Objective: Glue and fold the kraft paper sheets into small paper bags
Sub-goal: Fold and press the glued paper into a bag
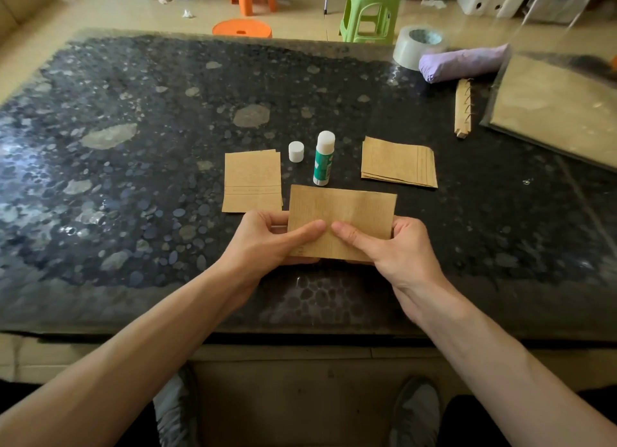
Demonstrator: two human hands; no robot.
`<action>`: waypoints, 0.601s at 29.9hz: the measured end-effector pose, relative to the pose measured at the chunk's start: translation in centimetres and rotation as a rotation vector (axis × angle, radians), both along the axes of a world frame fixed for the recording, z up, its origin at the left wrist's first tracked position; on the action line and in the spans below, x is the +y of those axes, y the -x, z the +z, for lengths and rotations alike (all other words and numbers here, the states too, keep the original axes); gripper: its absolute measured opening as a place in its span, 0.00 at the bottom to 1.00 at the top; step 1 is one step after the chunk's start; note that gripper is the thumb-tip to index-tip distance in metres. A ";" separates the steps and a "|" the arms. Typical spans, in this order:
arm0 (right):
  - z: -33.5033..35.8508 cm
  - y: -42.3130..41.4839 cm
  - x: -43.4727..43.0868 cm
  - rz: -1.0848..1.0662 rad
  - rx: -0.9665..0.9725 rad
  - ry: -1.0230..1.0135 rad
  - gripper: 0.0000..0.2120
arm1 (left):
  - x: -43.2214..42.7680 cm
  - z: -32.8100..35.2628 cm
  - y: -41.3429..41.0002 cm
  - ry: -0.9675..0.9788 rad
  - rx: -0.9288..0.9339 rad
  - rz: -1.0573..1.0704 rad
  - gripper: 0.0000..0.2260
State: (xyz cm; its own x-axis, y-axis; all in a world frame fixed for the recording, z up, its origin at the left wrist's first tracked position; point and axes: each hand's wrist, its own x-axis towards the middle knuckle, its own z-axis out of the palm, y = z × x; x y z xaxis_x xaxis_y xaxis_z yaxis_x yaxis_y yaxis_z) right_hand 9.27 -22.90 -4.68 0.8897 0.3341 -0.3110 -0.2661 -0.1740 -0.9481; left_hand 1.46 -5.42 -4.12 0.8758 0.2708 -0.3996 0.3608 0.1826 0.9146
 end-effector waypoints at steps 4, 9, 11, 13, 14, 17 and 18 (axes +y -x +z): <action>-0.1 0.1 0.1 0.019 -0.035 0.046 0.16 | 0.0 0.0 0.0 -0.056 0.025 -0.003 0.14; 0.0 0.0 0.1 0.028 -0.039 0.040 0.13 | 0.2 -0.1 0.0 -0.124 0.016 0.027 0.13; 0.0 -0.2 0.0 0.025 -0.046 0.049 0.14 | 0.3 -0.1 -0.1 -0.137 0.010 0.033 0.12; 0.1 -0.3 0.0 0.021 -0.034 0.027 0.13 | 0.4 0.1 -0.2 -0.154 0.003 0.037 0.10; 0.1 -0.4 -0.1 0.025 -0.031 0.011 0.12 | 0.5 0.1 -0.3 -0.159 -0.003 0.037 0.10; 0.4 -0.6 -0.2 0.037 -0.022 -0.002 0.10 | 0.9 0.2 -0.3 -0.179 -0.011 0.033 0.12; 0.4 -0.8 -0.3 0.039 -0.013 -0.001 0.10 | 1.0 0.1 -0.3 -0.191 -0.011 0.036 0.12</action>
State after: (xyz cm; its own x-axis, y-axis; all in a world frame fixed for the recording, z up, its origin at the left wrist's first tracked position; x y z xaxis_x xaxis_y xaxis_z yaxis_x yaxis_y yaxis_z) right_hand 10.05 -23.20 -4.32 0.8799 0.3690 -0.2992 -0.2466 -0.1835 -0.9516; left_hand 1.78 -4.38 -3.98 0.8681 0.3721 -0.3285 0.3472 0.0178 0.9376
